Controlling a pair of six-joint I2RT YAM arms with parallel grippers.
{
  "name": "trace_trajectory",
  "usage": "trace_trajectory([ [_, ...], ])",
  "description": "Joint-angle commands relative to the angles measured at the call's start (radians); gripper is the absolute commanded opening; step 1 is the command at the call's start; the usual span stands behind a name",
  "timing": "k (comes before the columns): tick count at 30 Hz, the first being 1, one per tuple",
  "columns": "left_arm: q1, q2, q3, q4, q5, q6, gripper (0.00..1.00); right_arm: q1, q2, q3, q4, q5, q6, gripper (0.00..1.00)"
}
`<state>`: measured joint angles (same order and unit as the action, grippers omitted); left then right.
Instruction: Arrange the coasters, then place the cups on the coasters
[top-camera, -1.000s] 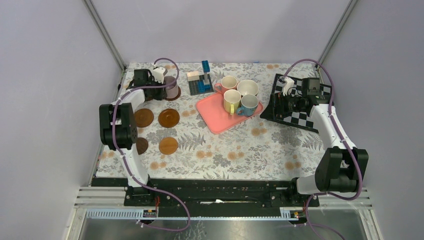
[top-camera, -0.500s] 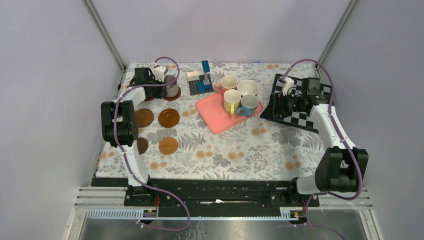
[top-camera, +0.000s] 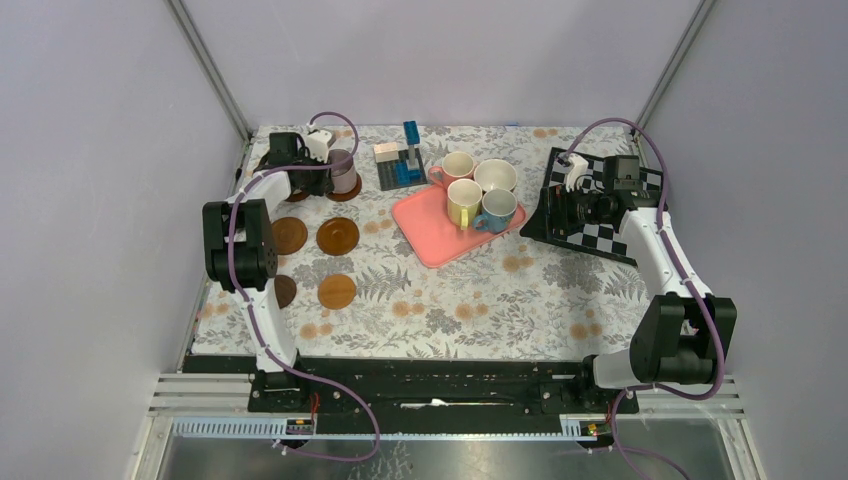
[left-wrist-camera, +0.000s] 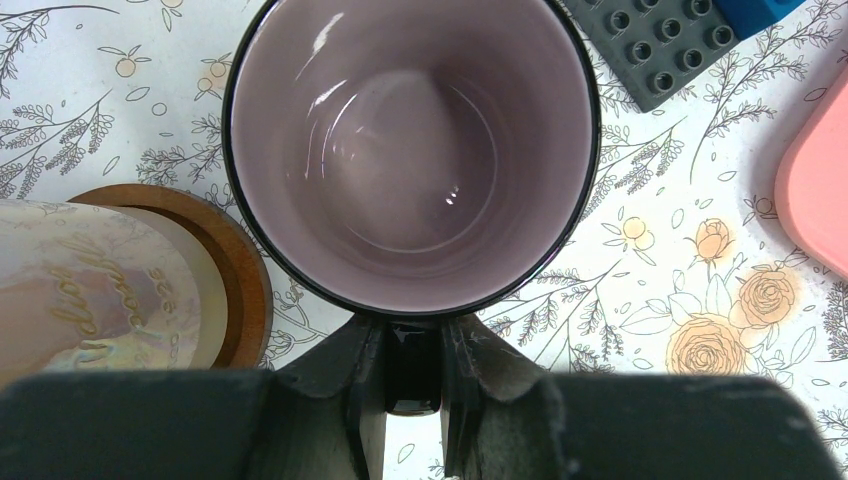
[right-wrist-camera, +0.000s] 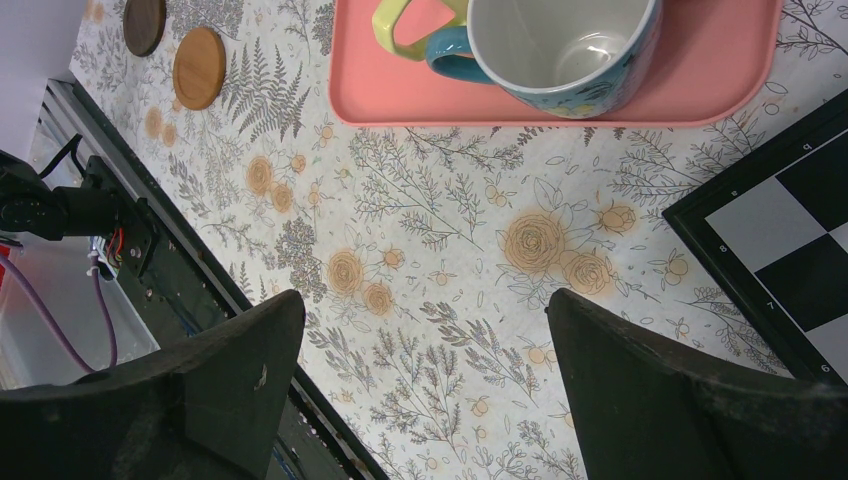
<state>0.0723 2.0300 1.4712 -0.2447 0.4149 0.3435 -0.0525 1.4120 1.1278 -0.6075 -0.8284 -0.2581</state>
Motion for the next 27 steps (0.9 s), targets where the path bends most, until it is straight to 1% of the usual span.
trace_trajectory([
  [1, 0.007, -0.026, 0.050, 0.045, 0.013, 0.020, 0.21, -0.003, -0.001, 0.007, 0.010, -0.005, -0.017, 0.98],
  [9, 0.007, -0.041, 0.040, 0.039, 0.001, 0.026, 0.32, -0.003, -0.006, 0.006, 0.010, -0.006, -0.015, 0.98],
  [14, 0.008, -0.053, 0.026, 0.042, -0.012, 0.032, 0.36, -0.003, -0.010, 0.004, 0.010, -0.008, -0.015, 0.98],
  [20, 0.009, -0.085, -0.009, 0.042, -0.021, 0.044, 0.44, -0.003, -0.012, 0.004, 0.012, -0.011, -0.015, 0.98],
  [22, 0.009, -0.093, -0.022, 0.045, -0.029, 0.051, 0.45, -0.003, -0.010, 0.007, 0.011, -0.012, -0.015, 0.98],
  [27, 0.017, -0.100, -0.033, 0.042, -0.041, 0.060, 0.46, -0.003, -0.011, 0.007, 0.010, -0.014, -0.015, 0.98],
])
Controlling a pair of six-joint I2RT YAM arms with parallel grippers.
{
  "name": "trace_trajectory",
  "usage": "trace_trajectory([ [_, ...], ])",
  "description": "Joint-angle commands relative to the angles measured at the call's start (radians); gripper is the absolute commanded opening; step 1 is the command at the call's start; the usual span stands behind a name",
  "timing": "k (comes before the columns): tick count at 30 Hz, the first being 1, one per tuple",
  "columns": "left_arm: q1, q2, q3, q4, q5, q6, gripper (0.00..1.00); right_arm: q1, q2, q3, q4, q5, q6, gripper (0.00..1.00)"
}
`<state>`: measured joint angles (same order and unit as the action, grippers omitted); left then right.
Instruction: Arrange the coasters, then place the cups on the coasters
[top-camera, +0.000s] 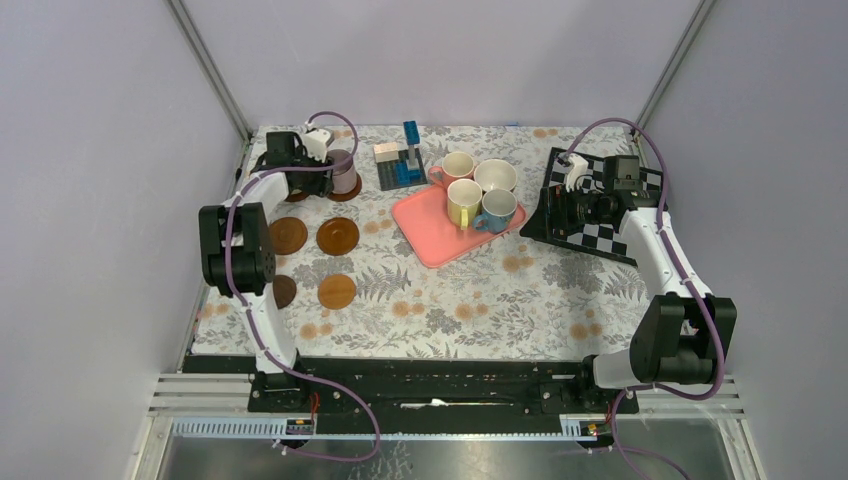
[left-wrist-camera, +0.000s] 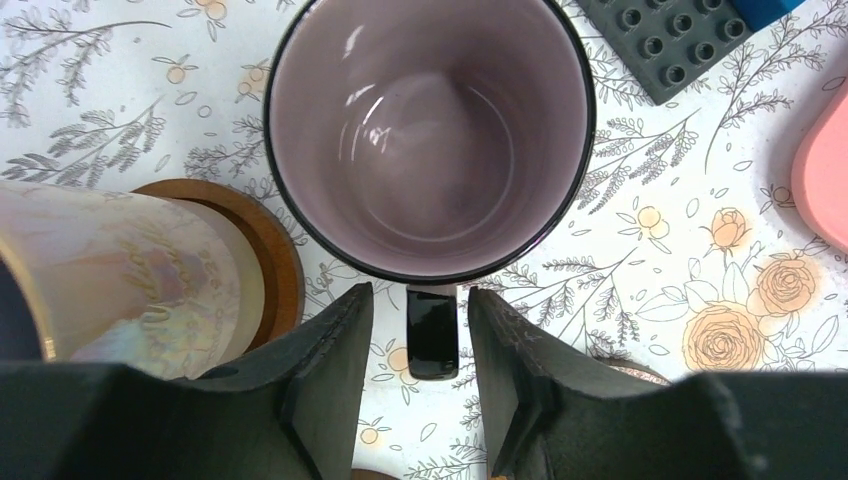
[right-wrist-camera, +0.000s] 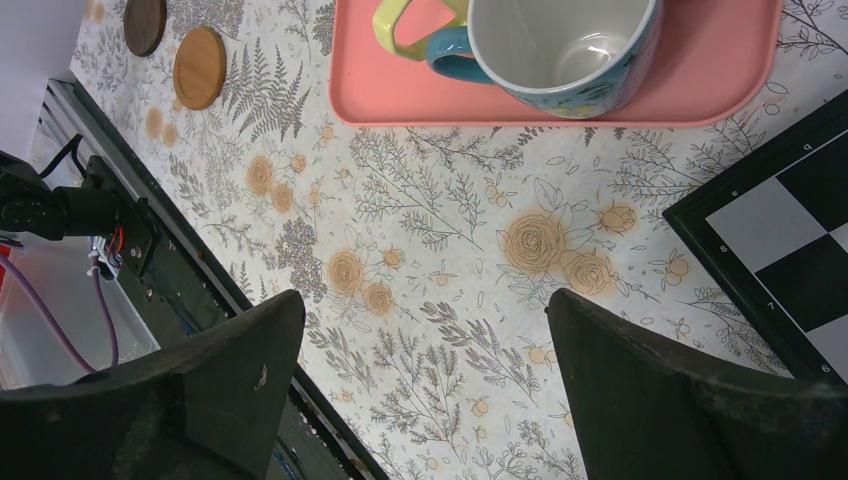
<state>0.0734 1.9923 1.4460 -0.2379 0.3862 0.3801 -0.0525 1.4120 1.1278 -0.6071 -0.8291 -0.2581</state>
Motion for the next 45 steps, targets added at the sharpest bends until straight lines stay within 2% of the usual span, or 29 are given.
trace_trajectory([
  [1, 0.018, -0.063, -0.009, 0.033, -0.012, 0.025, 0.46, -0.003, -0.012, 0.007, 0.010, -0.014, -0.015, 0.98],
  [14, 0.036, -0.070, -0.019, 0.018, -0.016, 0.040, 0.45, -0.003, -0.011, 0.009, 0.009, -0.018, -0.015, 0.98],
  [19, 0.036, -0.090, -0.017, 0.002, 0.009, 0.027, 0.47, -0.003, -0.013, 0.009, 0.008, -0.016, -0.015, 0.98],
  [23, 0.035, -0.127, -0.003, -0.048, 0.024, 0.006, 0.54, -0.003, -0.013, 0.009, 0.007, -0.016, -0.015, 0.98],
  [29, 0.035, -0.242, -0.022, -0.127, 0.033, 0.020, 0.73, -0.003, -0.017, 0.009, 0.007, -0.018, -0.017, 0.98],
  [35, 0.028, -0.357, 0.018, -0.288, 0.124, 0.107, 0.80, -0.003, -0.018, 0.007, 0.009, -0.020, -0.017, 0.98],
  [38, -0.008, -0.349, 0.077, -0.384, 0.186, 0.136, 0.81, -0.003, -0.018, 0.010, 0.006, -0.016, -0.017, 0.98],
  [40, -0.058, -0.336, 0.095, -0.396, 0.164, 0.099, 0.80, -0.003, -0.021, 0.016, 0.004, 0.004, -0.013, 0.98],
  [43, -0.143, -0.333, 0.076, -0.358, 0.143, 0.008, 0.79, -0.003, -0.030, 0.030, 0.015, 0.098, 0.021, 0.98],
  [45, -0.204, -0.338, 0.041, -0.289, 0.072, -0.095, 0.80, -0.003, -0.032, 0.044, 0.010, 0.152, 0.035, 0.98],
])
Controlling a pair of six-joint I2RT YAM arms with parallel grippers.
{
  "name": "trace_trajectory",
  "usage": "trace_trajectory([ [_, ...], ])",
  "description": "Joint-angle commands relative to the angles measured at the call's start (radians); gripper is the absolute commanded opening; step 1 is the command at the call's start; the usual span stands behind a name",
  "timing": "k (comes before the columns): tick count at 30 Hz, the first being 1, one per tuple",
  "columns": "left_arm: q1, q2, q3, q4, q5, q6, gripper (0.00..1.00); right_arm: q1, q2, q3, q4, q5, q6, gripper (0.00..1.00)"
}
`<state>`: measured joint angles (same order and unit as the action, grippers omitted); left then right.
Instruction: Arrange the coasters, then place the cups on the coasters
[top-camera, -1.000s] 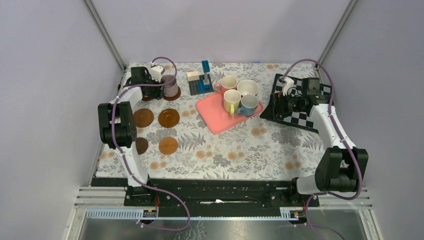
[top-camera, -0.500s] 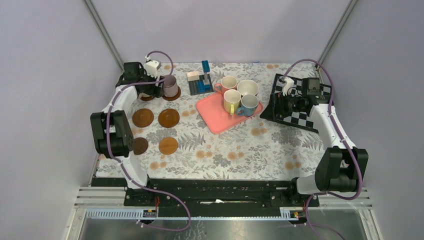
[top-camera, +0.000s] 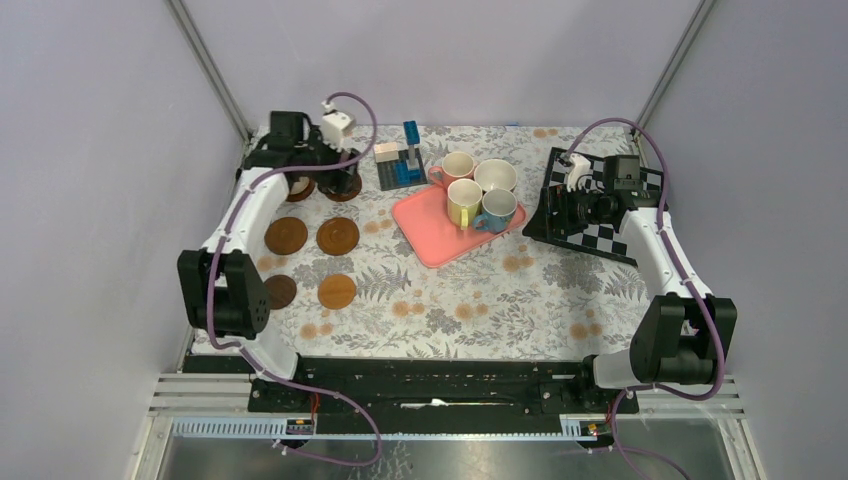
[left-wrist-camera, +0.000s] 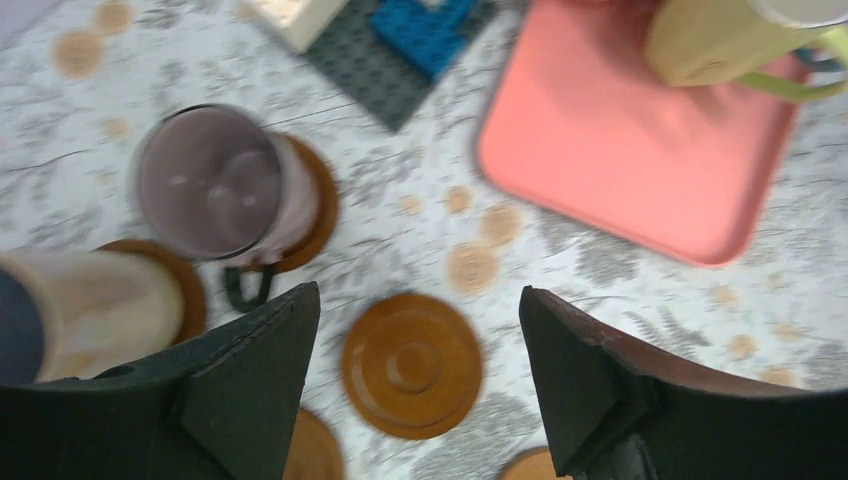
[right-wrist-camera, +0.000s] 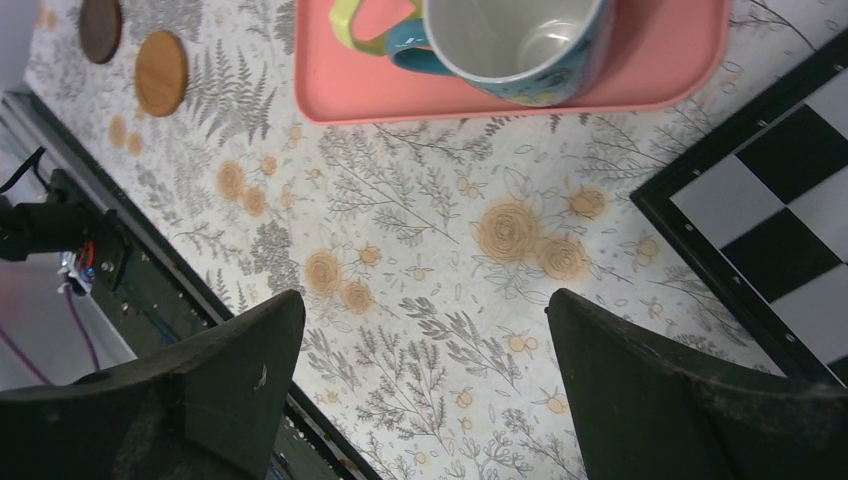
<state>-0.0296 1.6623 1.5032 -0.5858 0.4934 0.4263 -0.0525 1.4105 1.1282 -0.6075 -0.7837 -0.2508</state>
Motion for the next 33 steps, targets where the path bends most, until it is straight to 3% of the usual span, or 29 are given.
trace_trajectory([
  [1, -0.128, -0.009, -0.024, 0.082, -0.058, -0.175, 0.80, -0.003, -0.029, 0.047, 0.006, 0.118, 0.030, 0.98],
  [4, -0.204, -0.024, -0.067, 0.166, -0.080, -0.303, 0.87, -0.004, -0.027, 0.039, 0.006, 0.149, 0.046, 0.98],
  [9, -0.389, -0.036, -0.123, 0.290, -0.285, -0.494, 0.99, -0.007, -0.022, 0.021, 0.040, 0.203, 0.087, 0.98],
  [18, -0.635, 0.037, -0.136, 0.371, -0.590, -0.642, 0.93, -0.020, -0.019, 0.016, 0.054, 0.236, 0.103, 0.98],
  [33, -0.743, 0.210, -0.020, 0.396, -0.665, -0.685, 0.86, -0.021, -0.022, -0.001, 0.052, 0.212, 0.084, 0.98],
])
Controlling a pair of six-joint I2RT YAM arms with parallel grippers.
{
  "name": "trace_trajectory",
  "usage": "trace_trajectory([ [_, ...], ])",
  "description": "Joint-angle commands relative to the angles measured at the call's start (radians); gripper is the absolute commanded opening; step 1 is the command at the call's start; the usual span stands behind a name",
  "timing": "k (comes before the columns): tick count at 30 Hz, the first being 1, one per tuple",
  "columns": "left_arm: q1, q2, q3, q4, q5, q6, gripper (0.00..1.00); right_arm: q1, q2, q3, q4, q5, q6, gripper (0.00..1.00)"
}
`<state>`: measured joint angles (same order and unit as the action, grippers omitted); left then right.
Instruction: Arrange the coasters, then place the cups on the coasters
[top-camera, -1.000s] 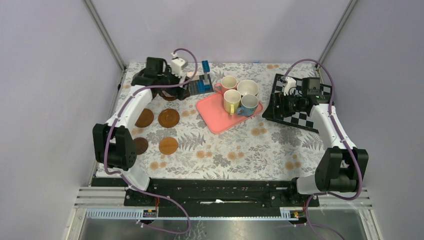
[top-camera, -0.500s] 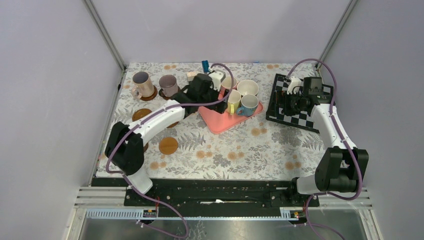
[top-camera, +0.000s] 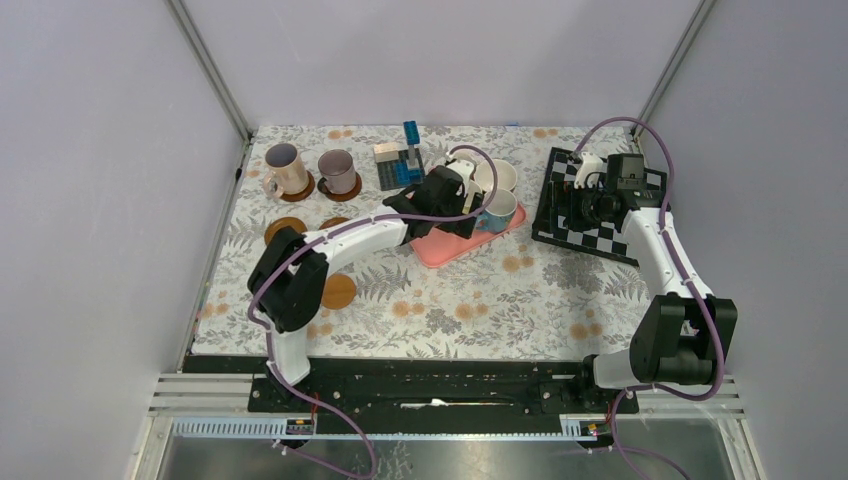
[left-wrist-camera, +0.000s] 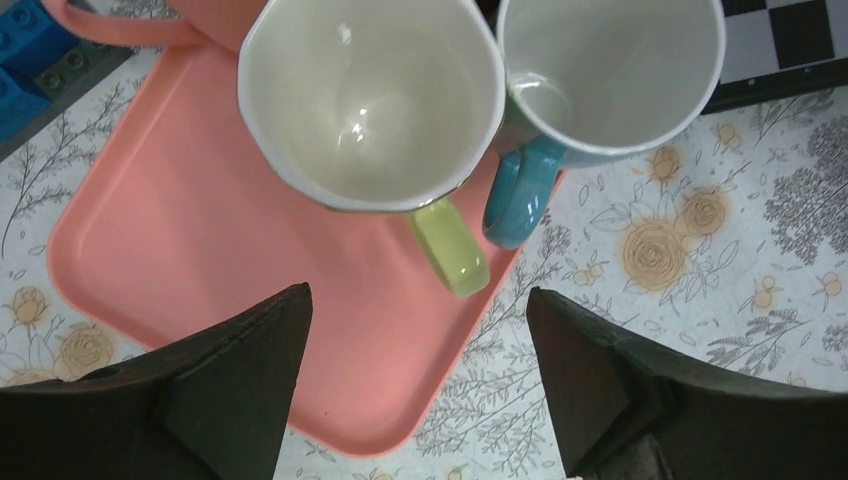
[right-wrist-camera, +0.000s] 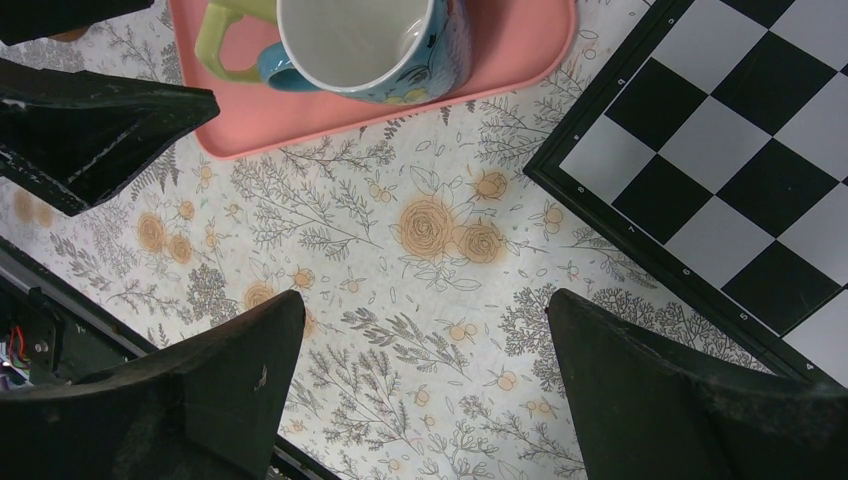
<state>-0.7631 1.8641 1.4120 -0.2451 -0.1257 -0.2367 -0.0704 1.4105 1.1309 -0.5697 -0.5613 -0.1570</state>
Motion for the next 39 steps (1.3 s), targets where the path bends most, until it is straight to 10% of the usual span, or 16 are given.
trace_trajectory([
  [1, -0.011, 0.014, 0.074, 0.056, -0.045, -0.022, 0.85, -0.003, -0.023, -0.004, 0.012, -0.012, -0.012, 0.98],
  [24, 0.004, 0.036, 0.057, 0.041, -0.087, 0.042, 0.53, -0.003, -0.038, -0.010, 0.014, -0.023, -0.026, 0.98],
  [39, 0.028, 0.123, 0.138, -0.014, -0.036, 0.048, 0.49, -0.003, -0.046, -0.014, 0.011, -0.025, -0.044, 0.98],
])
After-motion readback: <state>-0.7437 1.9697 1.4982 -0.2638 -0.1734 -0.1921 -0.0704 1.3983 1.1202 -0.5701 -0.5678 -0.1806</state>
